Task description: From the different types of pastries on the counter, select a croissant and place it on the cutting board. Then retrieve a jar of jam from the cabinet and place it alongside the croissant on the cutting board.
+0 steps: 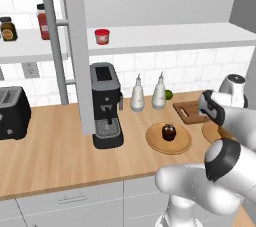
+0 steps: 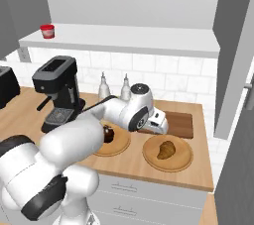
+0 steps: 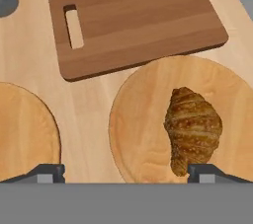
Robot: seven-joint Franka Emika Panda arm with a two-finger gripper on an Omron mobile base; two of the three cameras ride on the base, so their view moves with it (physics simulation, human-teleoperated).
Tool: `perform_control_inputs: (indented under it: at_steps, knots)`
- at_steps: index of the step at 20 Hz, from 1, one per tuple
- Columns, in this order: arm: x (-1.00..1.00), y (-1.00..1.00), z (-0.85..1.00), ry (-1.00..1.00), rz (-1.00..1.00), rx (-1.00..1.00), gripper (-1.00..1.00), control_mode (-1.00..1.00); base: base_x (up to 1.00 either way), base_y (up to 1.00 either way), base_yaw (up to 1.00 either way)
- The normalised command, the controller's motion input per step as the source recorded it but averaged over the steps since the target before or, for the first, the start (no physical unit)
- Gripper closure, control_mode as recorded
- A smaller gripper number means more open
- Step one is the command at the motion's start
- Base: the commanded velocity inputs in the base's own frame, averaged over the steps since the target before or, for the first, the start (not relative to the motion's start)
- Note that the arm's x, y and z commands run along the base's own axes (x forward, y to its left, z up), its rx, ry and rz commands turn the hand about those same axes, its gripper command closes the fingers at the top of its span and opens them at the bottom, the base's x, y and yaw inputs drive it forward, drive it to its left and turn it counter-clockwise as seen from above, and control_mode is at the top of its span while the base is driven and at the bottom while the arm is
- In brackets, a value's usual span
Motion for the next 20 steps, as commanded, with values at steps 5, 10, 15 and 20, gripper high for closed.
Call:
perform_control_inputs:
  at_steps: [5,10,15,20]
  knots:
    - [0.19,-0.90,-0.09,0.09,-0.12,0.08,-1.00,-1.00,0.00,0.00,0.00]
    - [-0.16,-0.37,-0.24,0.01,-0.02,0.00,-1.00,-1.00,0.00,0.00,0.00]
    - [-0.26,0.05,-0.65,0.00,0.03,0.00,-1.00,-1.00,0.00,0.00,0.00]
    - [-0.06,0.12,-0.52,0.01,0.09,0.00,-1.00,-1.00,0.00,0.00,0.00]
